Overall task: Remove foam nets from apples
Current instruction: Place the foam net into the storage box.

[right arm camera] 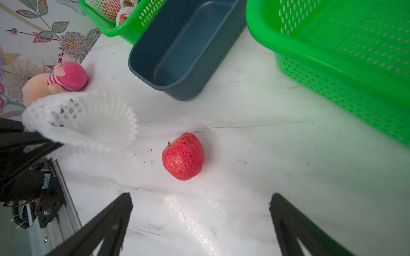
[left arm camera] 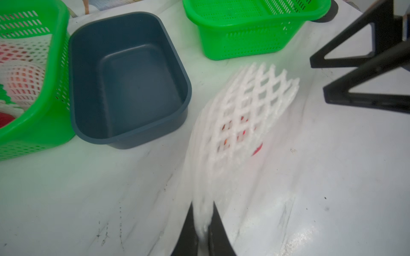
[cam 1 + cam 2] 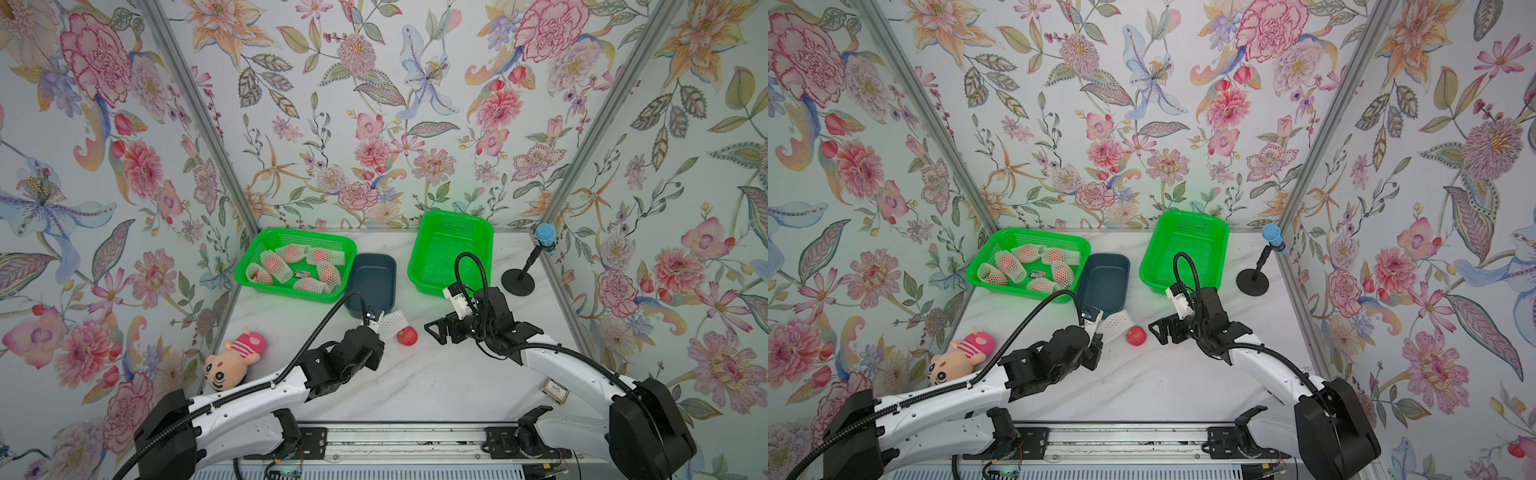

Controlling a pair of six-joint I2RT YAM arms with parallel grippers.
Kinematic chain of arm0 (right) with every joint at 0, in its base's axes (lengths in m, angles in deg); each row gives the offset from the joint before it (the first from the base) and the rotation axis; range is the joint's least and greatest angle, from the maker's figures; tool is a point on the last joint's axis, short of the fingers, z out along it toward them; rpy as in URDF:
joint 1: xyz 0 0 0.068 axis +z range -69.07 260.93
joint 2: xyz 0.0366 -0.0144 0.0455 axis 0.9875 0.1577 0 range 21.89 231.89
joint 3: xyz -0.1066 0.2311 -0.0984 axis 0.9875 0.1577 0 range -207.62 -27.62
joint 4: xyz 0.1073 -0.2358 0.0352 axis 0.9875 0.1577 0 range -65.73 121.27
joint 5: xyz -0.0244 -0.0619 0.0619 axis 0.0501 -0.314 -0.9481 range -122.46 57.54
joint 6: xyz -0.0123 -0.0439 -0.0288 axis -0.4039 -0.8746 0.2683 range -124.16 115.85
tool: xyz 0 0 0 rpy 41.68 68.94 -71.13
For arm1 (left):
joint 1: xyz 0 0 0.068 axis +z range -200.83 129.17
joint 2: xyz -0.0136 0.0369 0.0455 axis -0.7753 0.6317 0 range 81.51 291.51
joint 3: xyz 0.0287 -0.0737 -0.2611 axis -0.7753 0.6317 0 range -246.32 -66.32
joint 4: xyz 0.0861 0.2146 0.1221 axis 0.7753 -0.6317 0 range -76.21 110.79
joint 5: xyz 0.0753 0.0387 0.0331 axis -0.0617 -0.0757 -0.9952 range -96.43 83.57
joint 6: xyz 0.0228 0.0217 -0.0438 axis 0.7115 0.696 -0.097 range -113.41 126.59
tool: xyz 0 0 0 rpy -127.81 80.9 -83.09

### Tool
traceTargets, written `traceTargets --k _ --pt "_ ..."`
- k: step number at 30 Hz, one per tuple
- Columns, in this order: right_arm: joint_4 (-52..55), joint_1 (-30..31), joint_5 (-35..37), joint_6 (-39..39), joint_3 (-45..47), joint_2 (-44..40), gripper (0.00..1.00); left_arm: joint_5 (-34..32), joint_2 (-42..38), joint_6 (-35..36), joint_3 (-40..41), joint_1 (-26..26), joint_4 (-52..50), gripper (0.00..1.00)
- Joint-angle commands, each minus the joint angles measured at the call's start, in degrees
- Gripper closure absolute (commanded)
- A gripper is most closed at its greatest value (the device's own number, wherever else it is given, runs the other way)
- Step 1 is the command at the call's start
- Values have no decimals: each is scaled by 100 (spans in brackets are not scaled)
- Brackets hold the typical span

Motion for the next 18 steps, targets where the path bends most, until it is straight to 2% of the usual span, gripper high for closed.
traceTargets --k 1,12,18 --pt "93 -5 -83 -24 -113 -173 1 -275 449 231 -620 428 -243 91" --pt "228 190 56 197 -55 -334 1 -291 2438 109 -2356 1485 -327 93" --pt "-24 454 141 422 63 -280 1 56 3419 -367 -2778 1834 -225 86"
